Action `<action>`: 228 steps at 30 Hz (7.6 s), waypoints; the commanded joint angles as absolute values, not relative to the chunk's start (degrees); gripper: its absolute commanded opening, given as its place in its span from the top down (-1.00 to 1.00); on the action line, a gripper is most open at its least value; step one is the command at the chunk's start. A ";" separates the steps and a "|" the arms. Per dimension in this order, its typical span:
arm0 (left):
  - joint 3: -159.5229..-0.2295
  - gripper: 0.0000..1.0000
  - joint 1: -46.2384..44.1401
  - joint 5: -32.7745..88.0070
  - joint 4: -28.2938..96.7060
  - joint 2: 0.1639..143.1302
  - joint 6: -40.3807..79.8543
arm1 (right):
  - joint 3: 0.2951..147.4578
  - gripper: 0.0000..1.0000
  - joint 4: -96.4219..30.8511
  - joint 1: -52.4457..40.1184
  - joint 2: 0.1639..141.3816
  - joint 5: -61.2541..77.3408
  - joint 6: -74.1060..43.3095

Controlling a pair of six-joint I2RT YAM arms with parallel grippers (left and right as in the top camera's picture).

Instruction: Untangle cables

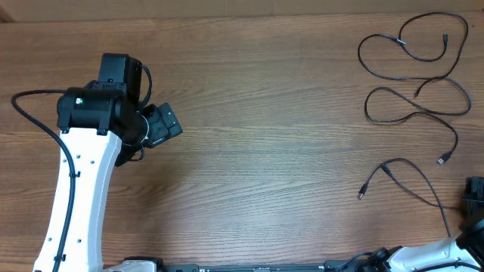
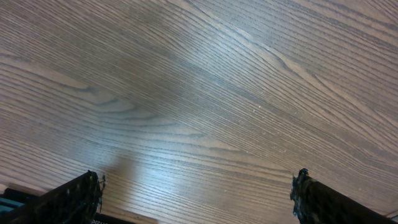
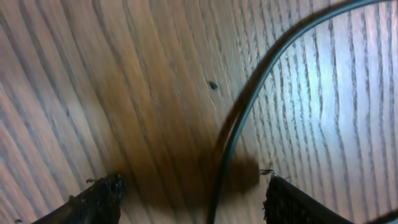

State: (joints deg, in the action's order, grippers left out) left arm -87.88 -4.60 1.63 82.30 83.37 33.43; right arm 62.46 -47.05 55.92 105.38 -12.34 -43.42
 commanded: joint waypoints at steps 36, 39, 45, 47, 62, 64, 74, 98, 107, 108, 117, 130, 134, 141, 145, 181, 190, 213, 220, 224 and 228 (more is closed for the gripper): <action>-89.08 -0.99 -4.45 1.06 82.26 82.83 32.77 | 62.72 0.92 -28.53 53.49 105.89 -0.82 -22.09; -89.08 -0.99 -4.45 1.06 82.26 82.83 32.77 | 62.74 0.92 -23.77 51.46 105.89 4.05 -17.50; -89.08 -0.99 -4.45 1.04 82.26 82.83 32.75 | 63.92 0.91 -20.01 47.16 105.89 5.74 -11.70; -89.08 -0.99 -4.45 1.06 82.26 82.83 32.77 | 64.90 0.45 -20.58 46.19 105.89 5.65 -11.73; -89.08 -1.00 -4.45 1.06 82.26 82.83 32.75 | 80.20 -0.71 -42.78 44.91 104.73 19.16 -19.29; -89.08 -0.99 -4.45 1.06 82.26 82.83 32.77 | 80.20 -0.71 -46.94 44.47 104.68 26.85 -19.29; -89.08 -0.99 -4.47 1.06 82.26 82.83 32.77 | 80.16 -0.75 -68.38 35.94 104.71 29.80 -17.06; -89.08 -0.99 -4.47 1.06 82.26 82.83 32.77 | 80.09 -1.00 -74.02 2.20 104.71 16.95 -19.22; -89.08 -0.99 -4.47 1.06 82.26 82.83 32.75 | 80.07 -1.00 -74.41 -4.16 104.71 13.17 -22.17; -89.08 -0.99 -4.47 1.06 82.24 82.83 32.77 | 80.05 -1.00 -74.70 -4.86 104.71 10.35 -24.53; -89.08 -0.99 -4.47 1.06 82.26 82.83 32.77 | 77.58 -1.00 -75.33 -7.44 104.71 2.00 -30.68; -89.08 -0.99 -4.47 1.04 82.24 82.83 32.77 | 73.06 -1.00 -70.19 -4.08 104.75 -9.21 -33.65; -89.08 -0.99 -4.47 1.04 82.26 82.83 32.77 | 71.44 -0.98 -67.96 -0.43 104.81 -3.22 -26.24; -89.08 -0.99 -4.47 1.06 82.26 82.83 32.77 | 66.89 -0.51 -64.36 4.71 104.81 -2.07 -25.19; -89.08 -0.99 -4.47 1.06 82.26 82.83 32.77 | 64.64 -0.42 -61.89 5.56 104.81 -0.95 -24.69; -89.08 -0.99 -4.47 1.06 82.26 82.83 32.77 | 61.25 -0.19 -68.88 8.45 93.41 -6.81 -31.53; -89.08 -0.99 -4.47 1.06 82.24 82.83 32.77 | 61.28 -1.00 -69.32 8.43 93.19 -6.48 -31.75; -89.08 -0.99 -4.47 1.04 82.26 82.83 32.75 | 73.10 -1.00 -78.11 8.36 87.44 10.63 -16.84; -89.08 -0.99 -4.47 1.06 82.26 82.83 32.77 | 73.10 -1.00 -77.23 8.32 87.44 16.53 -13.06; -89.08 -0.99 -4.47 1.06 82.24 82.83 32.77 | 73.10 -1.00 -76.79 8.32 87.44 16.80 -12.91; -89.08 -0.99 -4.47 1.06 82.26 82.83 32.77 | 73.10 -1.00 -76.66 8.32 87.44 16.80 -12.95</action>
